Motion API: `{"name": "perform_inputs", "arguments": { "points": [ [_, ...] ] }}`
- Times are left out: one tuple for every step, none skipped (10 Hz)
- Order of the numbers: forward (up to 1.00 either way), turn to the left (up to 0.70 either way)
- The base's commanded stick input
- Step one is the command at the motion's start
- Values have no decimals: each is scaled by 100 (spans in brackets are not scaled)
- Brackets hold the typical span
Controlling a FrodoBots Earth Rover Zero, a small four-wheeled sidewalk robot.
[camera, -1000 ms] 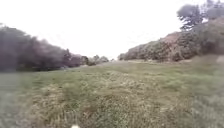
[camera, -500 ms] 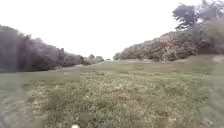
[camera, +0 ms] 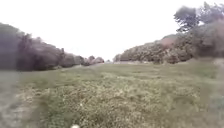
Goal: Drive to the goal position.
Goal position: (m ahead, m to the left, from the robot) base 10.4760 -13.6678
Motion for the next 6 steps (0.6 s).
{"name": "perform_inputs", "arguments": {
  "points": [
    [70, 0],
    [70, 0],
    [70, 0],
    [70, 0],
    [70, 0],
    [70, 0]
  ]
}}
